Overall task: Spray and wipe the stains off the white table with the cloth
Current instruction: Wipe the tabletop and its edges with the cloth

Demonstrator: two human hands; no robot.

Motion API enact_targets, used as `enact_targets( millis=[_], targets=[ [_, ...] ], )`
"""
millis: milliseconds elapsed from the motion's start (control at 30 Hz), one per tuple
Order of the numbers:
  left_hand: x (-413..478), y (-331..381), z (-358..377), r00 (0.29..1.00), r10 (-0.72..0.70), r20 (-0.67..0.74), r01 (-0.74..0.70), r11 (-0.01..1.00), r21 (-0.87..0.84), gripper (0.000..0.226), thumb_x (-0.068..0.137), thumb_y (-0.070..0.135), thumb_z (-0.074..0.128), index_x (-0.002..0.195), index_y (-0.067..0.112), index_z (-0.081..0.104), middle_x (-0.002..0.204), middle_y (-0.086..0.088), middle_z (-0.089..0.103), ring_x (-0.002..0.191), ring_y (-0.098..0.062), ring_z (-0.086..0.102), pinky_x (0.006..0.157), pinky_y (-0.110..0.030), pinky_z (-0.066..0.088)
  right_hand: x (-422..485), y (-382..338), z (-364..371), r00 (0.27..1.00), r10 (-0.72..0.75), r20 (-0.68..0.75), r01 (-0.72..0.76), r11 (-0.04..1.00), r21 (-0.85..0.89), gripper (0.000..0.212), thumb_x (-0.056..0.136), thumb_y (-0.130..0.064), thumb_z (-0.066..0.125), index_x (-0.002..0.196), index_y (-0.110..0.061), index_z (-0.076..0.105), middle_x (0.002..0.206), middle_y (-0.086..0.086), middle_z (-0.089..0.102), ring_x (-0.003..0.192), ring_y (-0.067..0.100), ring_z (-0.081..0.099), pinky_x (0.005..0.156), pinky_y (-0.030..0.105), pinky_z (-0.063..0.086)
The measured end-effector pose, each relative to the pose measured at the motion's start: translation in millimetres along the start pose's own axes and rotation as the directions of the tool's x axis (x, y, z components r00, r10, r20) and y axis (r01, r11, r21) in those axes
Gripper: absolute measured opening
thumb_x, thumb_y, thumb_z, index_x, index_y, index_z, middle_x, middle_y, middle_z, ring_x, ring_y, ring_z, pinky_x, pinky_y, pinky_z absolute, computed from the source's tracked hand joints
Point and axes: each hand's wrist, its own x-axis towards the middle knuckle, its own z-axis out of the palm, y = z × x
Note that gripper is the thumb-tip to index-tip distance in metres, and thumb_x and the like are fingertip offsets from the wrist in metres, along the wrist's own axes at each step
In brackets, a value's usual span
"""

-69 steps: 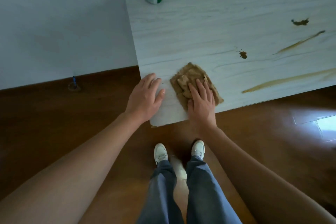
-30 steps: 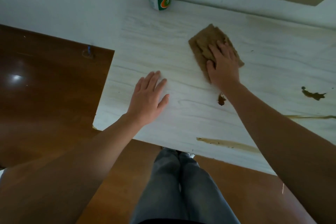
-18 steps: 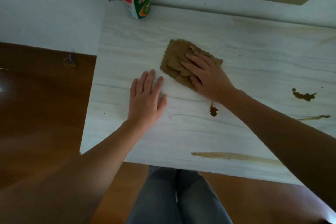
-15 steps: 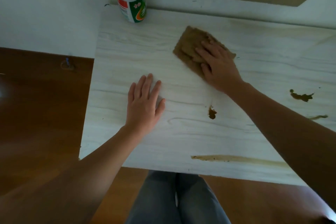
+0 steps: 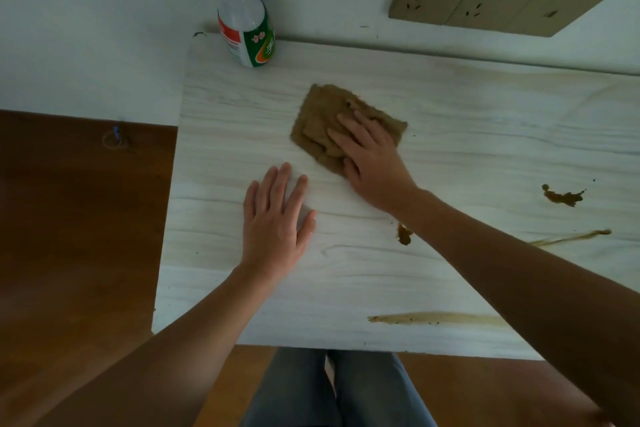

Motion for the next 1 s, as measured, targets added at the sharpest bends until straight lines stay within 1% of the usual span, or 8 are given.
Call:
enact_targets(
  millis=[133,233,400,567,667,733,867,1000],
  targets=[
    [0,-1,2,1.000,-0.004,0.007,0.003,1.000,0.004,0.059,0.099,0.045,0.053,0.150,0.017,0.049,0.164,-0.014,0.035,0.152,-0.034,0.033,0.123,-0.054,0.025,11,41,-15,0.996,-0.089,0.024,0.091,0.991,-0.096,0.054,0.095,-0.029,0.045,0.148,-0.017,0.049,0.156,0.010,0.042,0.146,0.032,0.034,0.121,0.052,0.024],
    [0,-1,1,1.000,-0.006,0.018,0.006,1.000,0.001,0.059,0.099,0.046,0.050,0.150,0.017,0.048,0.164,-0.013,0.035,0.152,-0.034,0.032,0.123,-0.053,0.024,22,72,-29,0.978,0.184,-0.102,-0.191,0.980,-0.057,0.052,0.094,-0.029,0.047,0.146,-0.020,0.049,0.157,0.009,0.041,0.148,0.030,0.031,0.122,0.051,0.022],
    [0,-2,1,0.999,-0.023,0.039,0.023,1.000,0.004,0.059,0.098,0.045,0.051,0.151,0.018,0.049,0.165,-0.012,0.034,0.152,-0.033,0.031,0.123,-0.053,0.023,43,54,-22,0.814,0.537,-0.222,-0.521,0.843,0.133,0.053,0.092,-0.021,0.045,0.144,-0.015,0.052,0.156,0.013,0.041,0.146,0.035,0.032,0.123,0.046,0.018],
    [1,1,0,0.999,-0.031,0.034,0.031,0.999,0.013,0.060,0.096,0.044,0.054,0.150,0.019,0.049,0.164,-0.012,0.035,0.151,-0.034,0.033,0.122,-0.054,0.026,16,5,2,0.985,0.115,-0.129,-0.107,0.992,0.067,0.050,0.089,-0.019,0.046,0.138,-0.016,0.058,0.150,0.013,0.048,0.143,0.038,0.037,0.119,0.053,0.027],
    [1,1,-1,0.999,-0.031,0.038,0.030,0.999,0.029,0.060,0.097,0.044,0.052,0.151,0.018,0.049,0.164,-0.013,0.035,0.151,-0.034,0.033,0.121,-0.054,0.026,-11,13,-2,0.978,-0.205,0.040,0.204,0.979,0.025,0.051,0.097,-0.025,0.042,0.146,-0.019,0.050,0.157,0.006,0.041,0.149,0.030,0.029,0.124,0.049,0.020],
    [1,2,-2,0.999,-0.029,0.041,0.027,0.999,0.038,0.060,0.097,0.045,0.050,0.151,0.017,0.049,0.164,-0.013,0.035,0.151,-0.034,0.033,0.122,-0.054,0.026,-11,40,-12,0.968,-0.242,0.073,0.245,0.969,-0.026,0.051,0.098,-0.027,0.041,0.148,-0.020,0.048,0.159,0.006,0.039,0.149,0.028,0.030,0.124,0.047,0.020],
    [2,4,-1,0.999,-0.034,0.033,0.033,0.999,0.040,0.059,0.097,0.045,0.048,0.149,0.017,0.050,0.162,-0.014,0.037,0.150,-0.036,0.035,0.121,-0.054,0.027,7,103,-34,0.994,0.048,-0.100,-0.052,0.998,-0.033,0.054,0.091,-0.022,0.047,0.143,-0.014,0.052,0.153,0.015,0.045,0.144,0.036,0.036,0.120,0.054,0.026],
    [1,4,-2,1.000,-0.025,0.012,0.025,0.998,0.051,0.058,0.097,0.044,0.048,0.148,0.016,0.051,0.161,-0.014,0.038,0.149,-0.036,0.036,0.121,-0.053,0.028,9,140,-50,0.920,0.351,-0.175,-0.351,0.936,0.032,0.054,0.095,-0.024,0.042,0.147,-0.015,0.047,0.158,0.011,0.038,0.150,0.031,0.027,0.123,0.045,0.016]
  ],
)
